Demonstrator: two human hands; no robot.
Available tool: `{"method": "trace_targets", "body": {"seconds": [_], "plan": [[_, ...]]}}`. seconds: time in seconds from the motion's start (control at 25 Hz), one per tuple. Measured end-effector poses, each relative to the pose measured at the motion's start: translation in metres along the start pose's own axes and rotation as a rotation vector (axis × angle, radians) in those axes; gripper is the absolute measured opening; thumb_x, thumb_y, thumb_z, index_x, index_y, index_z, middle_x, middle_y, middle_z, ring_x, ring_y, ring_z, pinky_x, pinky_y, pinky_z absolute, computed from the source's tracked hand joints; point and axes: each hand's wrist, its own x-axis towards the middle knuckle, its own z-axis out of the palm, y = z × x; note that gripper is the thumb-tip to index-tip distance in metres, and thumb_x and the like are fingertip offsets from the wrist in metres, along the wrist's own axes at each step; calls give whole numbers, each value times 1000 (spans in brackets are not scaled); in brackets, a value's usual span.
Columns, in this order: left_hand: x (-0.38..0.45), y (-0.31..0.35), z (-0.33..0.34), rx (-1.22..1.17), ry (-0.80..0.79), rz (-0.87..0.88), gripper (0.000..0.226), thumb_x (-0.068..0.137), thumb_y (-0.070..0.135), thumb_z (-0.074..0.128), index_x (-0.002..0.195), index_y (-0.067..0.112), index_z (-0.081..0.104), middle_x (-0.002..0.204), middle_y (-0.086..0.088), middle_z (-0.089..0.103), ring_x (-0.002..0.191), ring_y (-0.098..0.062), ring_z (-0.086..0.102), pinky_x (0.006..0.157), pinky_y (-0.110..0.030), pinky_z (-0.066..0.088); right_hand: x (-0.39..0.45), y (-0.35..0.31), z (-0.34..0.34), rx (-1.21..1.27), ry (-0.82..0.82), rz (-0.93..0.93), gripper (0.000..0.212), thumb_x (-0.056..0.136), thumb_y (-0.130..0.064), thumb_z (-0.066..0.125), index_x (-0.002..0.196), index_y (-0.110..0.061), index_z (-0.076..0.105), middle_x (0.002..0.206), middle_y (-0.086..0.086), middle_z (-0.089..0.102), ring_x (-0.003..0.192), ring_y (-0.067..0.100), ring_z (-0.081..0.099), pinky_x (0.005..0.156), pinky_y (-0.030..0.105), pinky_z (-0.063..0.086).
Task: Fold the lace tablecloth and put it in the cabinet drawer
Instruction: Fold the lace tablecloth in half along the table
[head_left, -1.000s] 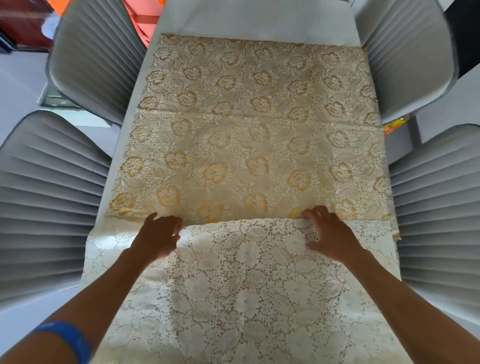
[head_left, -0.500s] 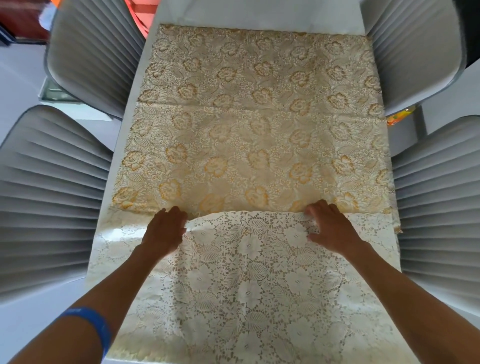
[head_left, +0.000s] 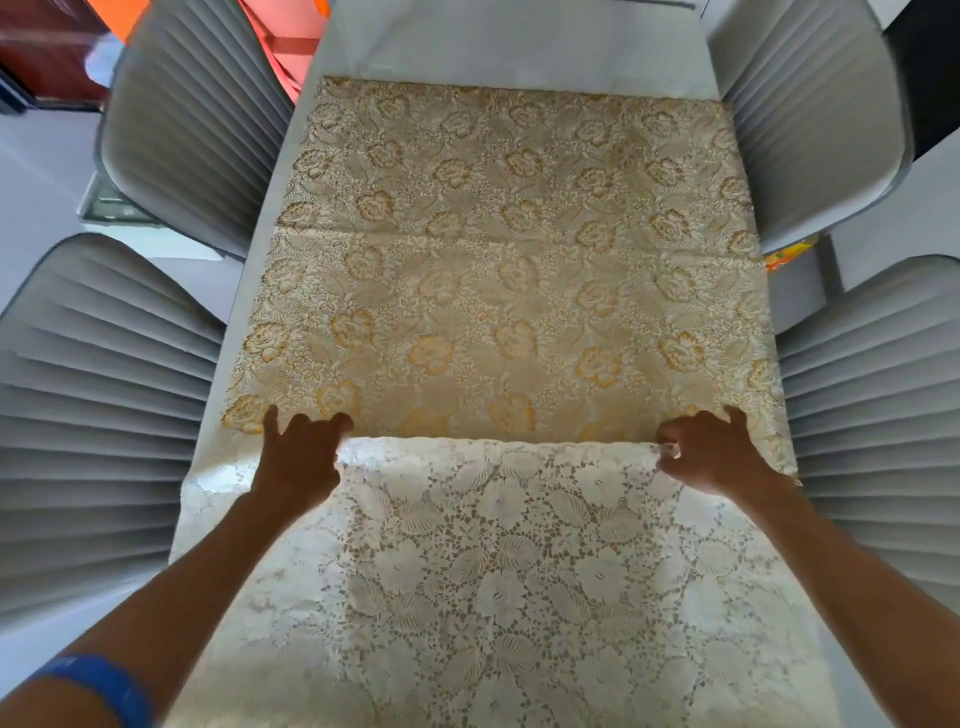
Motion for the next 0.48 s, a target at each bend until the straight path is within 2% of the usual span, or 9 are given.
{"method": "trace_targets", "body": {"seconds": [0.08,0.16,0.2,0.24,0.28,0.32,0.4,0.44,0.48], "plan": [[30,-1,-31,-45,107,17,45,81,4,59,120,26,53,100,3,72,108,-23,59,116,-57,7,18,-2,-33,35,162,24,15,89,-25,56,75,-30,53,81,-8,65,94,21,62,110,49,21],[69,0,-67,-92,247,-2,49,79,1,56,123,23,51,113,-3,68,116,-27,54,116,-58,8,43,4,-65,27,387,85,5,88,-23,57,92,-23,60,96,5,66,106,30,57,109,50,24],[84,0,-82,-96,315,-25,55,79,2,57,130,20,47,123,-8,62,123,-30,48,116,-60,8,53,6,-80,34,454,137,24,88,-27,60,111,-19,58,115,10,63,119,33,50,110,53,22],[94,2,-91,-98,372,-60,61,80,6,59,138,17,41,134,-13,53,130,-32,41,115,-61,7,58,5,-90,44,473,186,46,88,-32,62,128,-16,49,133,13,52,131,36,40,111,56,18],[94,8,-94,-110,388,-91,67,82,11,61,143,14,34,143,-15,43,135,-33,34,115,-60,7,57,0,-93,67,502,206,61,87,-35,64,138,-15,39,146,13,40,139,36,30,113,58,15],[87,16,-92,-115,364,-104,69,84,16,61,145,14,30,148,-15,36,138,-32,30,115,-59,8,48,-9,-88,87,520,189,67,86,-36,64,143,-15,34,152,12,32,143,36,23,113,59,14],[47,41,-65,-173,244,-51,61,87,22,58,143,14,34,147,-13,39,135,-30,36,115,-53,17,15,-37,-49,82,506,66,66,87,-33,61,144,-18,33,157,8,27,146,32,19,117,56,16],[17,53,-46,-231,190,7,50,86,19,58,135,11,46,136,-13,49,125,-30,47,110,-50,29,-11,-54,-18,86,445,-9,64,87,-32,59,144,-20,35,157,6,29,146,29,21,117,55,17],[-20,64,-27,-290,162,83,38,82,12,61,119,8,58,117,-14,60,108,-32,58,98,-48,42,-40,-70,13,80,368,-76,62,85,-32,59,143,-20,39,156,5,32,146,27,24,117,54,19]]}}
